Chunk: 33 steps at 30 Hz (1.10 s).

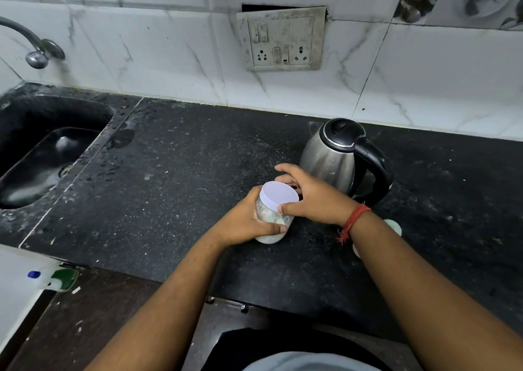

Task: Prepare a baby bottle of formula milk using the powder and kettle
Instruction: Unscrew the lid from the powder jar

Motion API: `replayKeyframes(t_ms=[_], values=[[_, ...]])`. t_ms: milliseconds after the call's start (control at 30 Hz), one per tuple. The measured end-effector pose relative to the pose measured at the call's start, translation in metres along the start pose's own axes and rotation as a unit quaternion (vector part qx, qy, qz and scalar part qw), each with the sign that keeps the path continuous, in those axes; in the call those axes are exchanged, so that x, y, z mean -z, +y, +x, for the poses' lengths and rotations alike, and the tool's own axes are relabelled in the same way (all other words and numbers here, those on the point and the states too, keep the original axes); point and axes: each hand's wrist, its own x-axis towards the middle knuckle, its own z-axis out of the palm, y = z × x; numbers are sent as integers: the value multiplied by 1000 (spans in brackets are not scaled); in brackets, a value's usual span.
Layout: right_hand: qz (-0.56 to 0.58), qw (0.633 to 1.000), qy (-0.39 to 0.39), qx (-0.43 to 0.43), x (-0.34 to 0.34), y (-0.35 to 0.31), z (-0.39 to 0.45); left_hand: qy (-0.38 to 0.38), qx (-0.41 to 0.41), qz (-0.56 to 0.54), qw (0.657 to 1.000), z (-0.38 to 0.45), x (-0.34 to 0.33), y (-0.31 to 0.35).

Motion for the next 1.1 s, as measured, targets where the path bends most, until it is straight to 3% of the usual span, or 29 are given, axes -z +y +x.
replayKeyframes(t_ms=[133, 267, 333, 667, 800, 933, 1100], values=[[25, 1000, -6, 12, 0, 0, -1, 4, -7, 10, 1000, 0, 0, 4], [-148, 987, 58, -16, -3, -6, 2, 1, -19, 20, 1000, 3, -2, 9], [-180, 981, 66, -19, -4, -9, 2, 3, -22, 20, 1000, 4, -3, 11], [-63, 998, -21, 6, 10, -18, -9, -14, -22, 19, 999, 1, 0, 13], [-77, 997, -14, 15, 13, -18, -9, -11, -24, 20, 999, 2, 2, 14], [-118, 992, 19, 26, 11, -15, -7, -5, -24, 23, 999, 1, 2, 13], [7, 987, 156, 35, 9, -7, -9, 17, -22, 17, 999, 0, 2, 4]])
